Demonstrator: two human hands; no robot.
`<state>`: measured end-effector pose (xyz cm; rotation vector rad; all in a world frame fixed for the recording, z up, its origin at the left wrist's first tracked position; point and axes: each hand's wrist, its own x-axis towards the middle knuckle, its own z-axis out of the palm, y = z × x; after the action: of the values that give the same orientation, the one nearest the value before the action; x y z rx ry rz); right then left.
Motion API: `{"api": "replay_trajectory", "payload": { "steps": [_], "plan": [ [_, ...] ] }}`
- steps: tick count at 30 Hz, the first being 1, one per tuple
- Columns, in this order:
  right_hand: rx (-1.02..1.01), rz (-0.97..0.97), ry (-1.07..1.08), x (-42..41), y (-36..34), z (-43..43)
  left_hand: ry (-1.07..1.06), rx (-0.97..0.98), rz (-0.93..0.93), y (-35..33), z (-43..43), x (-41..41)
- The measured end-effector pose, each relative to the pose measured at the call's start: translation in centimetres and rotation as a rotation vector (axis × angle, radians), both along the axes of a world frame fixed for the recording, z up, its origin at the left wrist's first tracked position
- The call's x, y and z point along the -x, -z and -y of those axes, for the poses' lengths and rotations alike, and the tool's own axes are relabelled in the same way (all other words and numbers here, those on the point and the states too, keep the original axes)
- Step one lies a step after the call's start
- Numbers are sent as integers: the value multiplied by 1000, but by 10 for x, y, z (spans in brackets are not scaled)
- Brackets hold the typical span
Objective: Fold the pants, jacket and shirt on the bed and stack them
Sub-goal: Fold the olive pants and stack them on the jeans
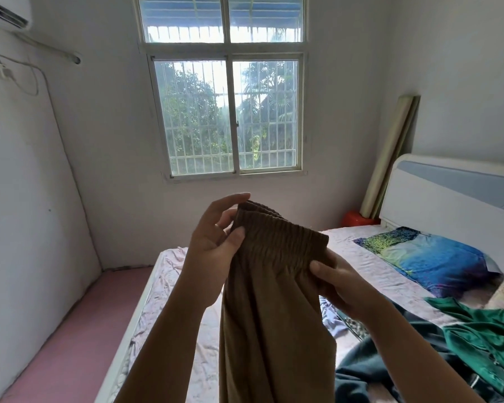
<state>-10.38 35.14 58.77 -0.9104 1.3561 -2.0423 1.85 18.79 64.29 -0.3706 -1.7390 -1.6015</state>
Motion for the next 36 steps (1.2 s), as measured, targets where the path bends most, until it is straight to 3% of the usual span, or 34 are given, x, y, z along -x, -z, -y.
{"api": "replay_trajectory", "payload": {
  "steps": [4, 7, 12, 17, 21, 24, 27, 32, 36],
  "plan": [
    [-30, -106, 323, -6, -15, 0, -416, 233, 43, 7, 7, 5],
    [-118, -280, 550, -12, -30, 2, -456, 257, 135, 16, 9, 5],
    [-165, -394, 636, -13, -41, 9, -495, 353, 201, 21, 8, -2],
    [5, -572, 615, -23, -98, -1, -513, -17, 84, -14, 6, -6],
    [-58, -586, 585, -23, -95, -7, -520, -21, 180, -21, 3, -1],
    [-98, -453, 628, -22, -70, -25, -411, -13, 302, 0, -7, -11],
    [-168, -497, 658, -43, -57, -53, -269, -19, 343, 16, -22, -32],
    [-88, -350, 652, -92, -47, -89, 20, -142, 299, 18, -51, -69],
    [-109, -293, 706, -121, -56, -104, 46, -227, 255, 13, -61, -87]
  ]
}}
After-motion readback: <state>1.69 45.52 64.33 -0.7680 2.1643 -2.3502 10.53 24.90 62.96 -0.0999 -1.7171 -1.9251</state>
